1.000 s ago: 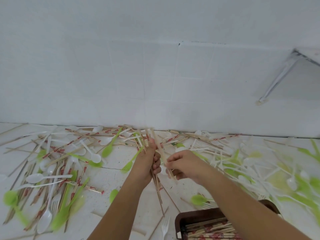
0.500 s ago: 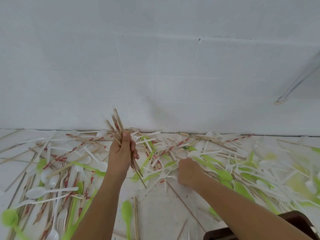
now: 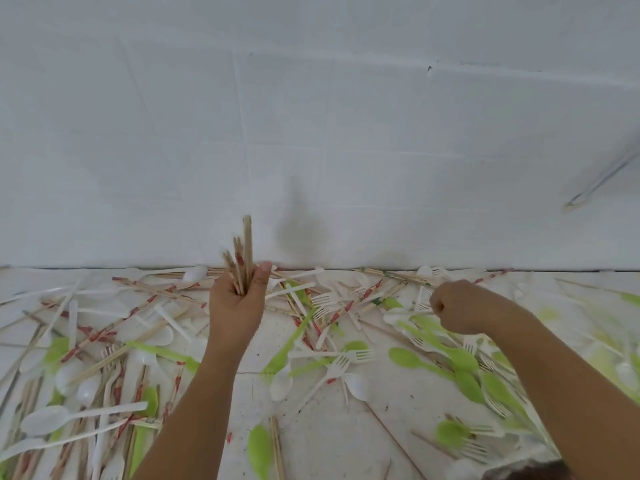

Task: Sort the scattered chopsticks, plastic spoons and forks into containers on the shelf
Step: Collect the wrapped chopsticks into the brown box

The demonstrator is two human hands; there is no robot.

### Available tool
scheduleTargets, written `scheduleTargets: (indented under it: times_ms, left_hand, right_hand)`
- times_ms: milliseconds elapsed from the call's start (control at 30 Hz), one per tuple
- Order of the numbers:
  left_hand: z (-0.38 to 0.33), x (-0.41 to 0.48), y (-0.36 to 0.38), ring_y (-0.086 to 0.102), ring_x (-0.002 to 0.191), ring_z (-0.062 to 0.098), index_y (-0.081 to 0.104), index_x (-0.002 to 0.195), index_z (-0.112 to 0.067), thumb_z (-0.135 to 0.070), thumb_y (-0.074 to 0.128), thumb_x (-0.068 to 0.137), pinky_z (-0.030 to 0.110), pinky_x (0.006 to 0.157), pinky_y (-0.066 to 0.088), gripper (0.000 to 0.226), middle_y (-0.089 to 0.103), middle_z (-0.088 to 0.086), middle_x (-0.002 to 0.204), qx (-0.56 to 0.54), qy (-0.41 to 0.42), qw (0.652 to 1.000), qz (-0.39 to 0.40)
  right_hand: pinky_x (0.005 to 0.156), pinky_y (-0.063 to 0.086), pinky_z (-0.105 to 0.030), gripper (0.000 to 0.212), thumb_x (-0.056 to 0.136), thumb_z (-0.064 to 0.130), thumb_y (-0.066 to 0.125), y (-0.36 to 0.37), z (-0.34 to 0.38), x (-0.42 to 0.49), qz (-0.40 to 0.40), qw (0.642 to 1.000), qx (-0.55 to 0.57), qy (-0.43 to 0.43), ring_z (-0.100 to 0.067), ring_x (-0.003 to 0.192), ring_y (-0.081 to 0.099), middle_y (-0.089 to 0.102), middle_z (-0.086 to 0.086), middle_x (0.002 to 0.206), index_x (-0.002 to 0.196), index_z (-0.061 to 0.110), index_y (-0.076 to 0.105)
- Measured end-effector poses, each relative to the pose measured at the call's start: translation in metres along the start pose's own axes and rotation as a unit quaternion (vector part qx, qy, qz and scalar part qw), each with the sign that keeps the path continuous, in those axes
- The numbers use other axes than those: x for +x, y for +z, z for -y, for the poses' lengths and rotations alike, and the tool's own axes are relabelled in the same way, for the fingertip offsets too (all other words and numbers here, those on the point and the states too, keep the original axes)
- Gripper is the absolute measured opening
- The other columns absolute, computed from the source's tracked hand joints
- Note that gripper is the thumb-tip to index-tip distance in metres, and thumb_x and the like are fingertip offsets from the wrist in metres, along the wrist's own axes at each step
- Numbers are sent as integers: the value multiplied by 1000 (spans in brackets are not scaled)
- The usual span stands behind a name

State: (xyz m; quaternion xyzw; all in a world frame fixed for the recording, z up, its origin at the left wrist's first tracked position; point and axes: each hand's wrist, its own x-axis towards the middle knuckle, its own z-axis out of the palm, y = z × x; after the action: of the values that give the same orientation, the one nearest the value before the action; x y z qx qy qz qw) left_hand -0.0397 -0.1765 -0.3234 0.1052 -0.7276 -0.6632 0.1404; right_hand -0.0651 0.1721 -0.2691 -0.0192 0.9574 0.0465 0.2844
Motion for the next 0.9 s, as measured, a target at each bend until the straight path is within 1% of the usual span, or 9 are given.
scheduleTargets:
  times_ms: [133, 200, 300, 400, 600, 667, 733, 800, 900]
  left_hand:
    - [35, -13, 4, 35, 47, 18, 36, 61, -6, -70, 66, 82, 32, 50, 33, 74, 33, 7, 53, 29, -89, 996, 13]
    - [48, -14, 1, 37, 42, 20, 40, 57, -3, -76, 61, 82, 31, 48, 34, 80, 36, 11, 49, 39, -106, 993, 24]
    - [51, -11, 0, 53, 46, 36, 60, 53, -2, -66, 57, 92, 35, 48, 45, 75, 57, 24, 54, 52, -109, 992, 33]
    - [45, 0, -4, 49, 43, 26, 62, 59, -4, -62, 52, 99, 31, 47, 42, 71, 57, 14, 51, 69, -113, 990, 51]
    - [58, 18, -8, 61, 60, 4, 80, 91, -31, -27, 71, 96, 23, 57, 50, 12, 74, -9, 87, 229, -35, 956, 179]
    - [68, 21, 0, 66, 83, 6, 83, 93, -30, -16, 72, 93, 27, 73, 54, 18, 72, -16, 103, 325, 39, 904, 277]
    - [78, 26, 7, 66, 88, 11, 83, 92, -29, -6, 68, 89, 33, 73, 54, 28, 68, -16, 106, 375, 100, 856, 342]
    - [84, 29, 9, 64, 85, 12, 83, 96, -29, -5, 66, 88, 32, 65, 51, 30, 65, -15, 105, 395, 142, 826, 376]
    - [89, 31, 9, 59, 85, 8, 77, 115, -42, -13, 67, 91, 20, 58, 42, 39, 59, -15, 108, 420, 208, 789, 398]
  right_hand:
    - [64, 39, -25, 27, 70, -4, 60, 26, 29, 29, -116, 946, 297, -55, -13, 74, 51, 58, 8, 78, 73, 23, 63]
    - [74, 41, -21, 39, 73, 4, 69, 44, 54, 43, -173, 932, 306, -94, -7, 87, 53, 61, 11, 96, 97, 33, 76]
    - [77, 43, -23, 35, 86, 17, 71, 68, 77, 65, -200, 947, 194, -160, -11, 95, 56, 55, 15, 113, 120, 24, 73]
    - [71, 52, -32, 14, 88, 21, 68, 77, 78, 80, -229, 950, 117, -177, -23, 89, 66, 59, 9, 109, 100, 20, 77]
    - [68, 49, -34, 8, 87, 22, 67, 39, 60, 66, -373, 869, 310, -99, -23, 76, 59, 66, -2, 75, 87, 18, 73]
    - [63, 42, -33, 10, 95, 19, 64, 21, 73, 55, -316, 846, 427, -39, -18, 65, 53, 60, 1, 69, 86, 18, 67]
    - [56, 38, -29, 11, 97, 18, 65, 17, 101, 46, -147, 835, 529, -9, -15, 56, 45, 56, 3, 67, 87, 21, 68]
    - [47, 35, -24, 11, 93, 13, 65, 33, 131, 38, 26, 855, 517, 29, -14, 54, 42, 56, 2, 70, 92, 20, 73]
    - [47, 35, -23, 13, 87, 12, 61, 55, 145, 41, 53, 894, 439, 73, -17, 57, 44, 51, -2, 71, 93, 10, 72]
